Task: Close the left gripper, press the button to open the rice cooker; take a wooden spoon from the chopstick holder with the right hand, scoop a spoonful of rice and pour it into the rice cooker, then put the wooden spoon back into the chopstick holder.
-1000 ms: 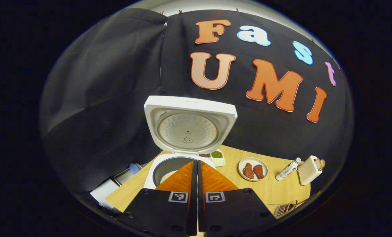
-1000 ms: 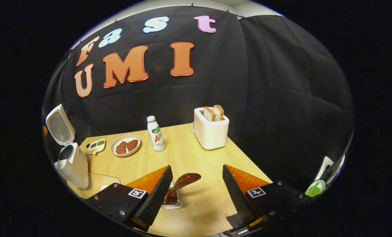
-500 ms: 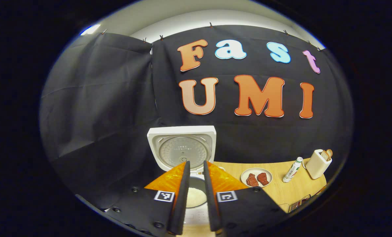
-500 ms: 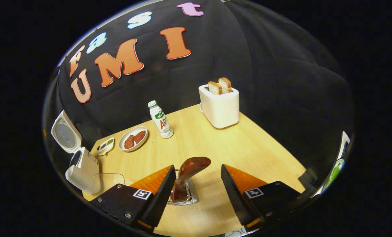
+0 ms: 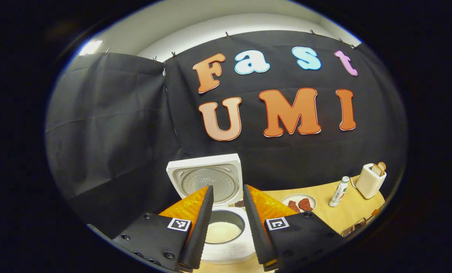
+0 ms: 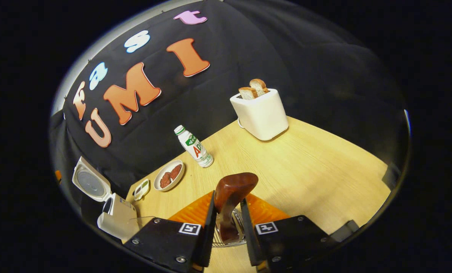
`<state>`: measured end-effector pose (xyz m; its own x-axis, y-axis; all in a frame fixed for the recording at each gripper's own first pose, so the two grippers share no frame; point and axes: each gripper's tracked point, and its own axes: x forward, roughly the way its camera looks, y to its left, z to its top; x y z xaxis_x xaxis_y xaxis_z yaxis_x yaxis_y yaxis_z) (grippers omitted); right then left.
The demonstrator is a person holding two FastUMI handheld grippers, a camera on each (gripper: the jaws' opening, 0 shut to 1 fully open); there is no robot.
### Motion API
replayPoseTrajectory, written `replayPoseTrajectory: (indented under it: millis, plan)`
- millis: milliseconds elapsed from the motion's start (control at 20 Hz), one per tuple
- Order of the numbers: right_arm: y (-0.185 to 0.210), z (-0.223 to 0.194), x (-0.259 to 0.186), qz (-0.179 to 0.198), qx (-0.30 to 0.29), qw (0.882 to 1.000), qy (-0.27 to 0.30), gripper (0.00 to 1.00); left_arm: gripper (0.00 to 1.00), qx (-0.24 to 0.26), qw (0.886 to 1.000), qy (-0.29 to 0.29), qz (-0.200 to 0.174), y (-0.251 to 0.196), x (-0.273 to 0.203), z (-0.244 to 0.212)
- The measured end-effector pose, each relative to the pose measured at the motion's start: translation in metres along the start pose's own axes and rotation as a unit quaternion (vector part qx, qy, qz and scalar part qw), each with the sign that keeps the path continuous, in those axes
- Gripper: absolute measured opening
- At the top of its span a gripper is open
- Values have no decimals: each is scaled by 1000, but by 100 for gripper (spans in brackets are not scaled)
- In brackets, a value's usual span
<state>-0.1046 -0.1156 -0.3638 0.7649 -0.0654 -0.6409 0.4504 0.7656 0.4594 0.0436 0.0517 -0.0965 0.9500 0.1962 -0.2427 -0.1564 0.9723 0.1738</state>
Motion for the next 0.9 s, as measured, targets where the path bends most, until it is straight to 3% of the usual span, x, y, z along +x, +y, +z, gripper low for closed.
replayPoseTrajectory:
  millis: [100, 200, 250, 300, 600, 650, 850, 900]
  plan:
    - [2, -3, 3, -5, 9, 1000, -6, 30, 58, 6, 1000, -1, -10, -4, 3, 0]
    - [2, 0, 5, -16, 15, 1000, -12, 22, 58, 8, 1000, -3, -24, -9, 7, 3]
    - [2, 0, 6, -24, 19, 999, -11, 18, 53, 9, 999, -4, -34, -13, 9, 4]
    - [2, -1, 8, -32, 20, 999, -5, 16, 58, 10, 999, -6, -42, -17, 10, 3]
    - [23, 27, -25, -62, -9, 997, -53, 14, 53, 5, 995, -28, -93, -22, 15, 6]
    - [27, 33, -32, -69, -19, 996, -62, 14, 58, 4, 994, -32, -103, -24, 14, 6]
    - [57, 50, -67, -80, -50, 991, -94, 14, 92, -8, 989, -48, -137, -23, 16, 0]
    - [66, 51, -76, -80, -55, 990, -100, 14, 90, -8, 989, -54, -141, -21, 17, -1]
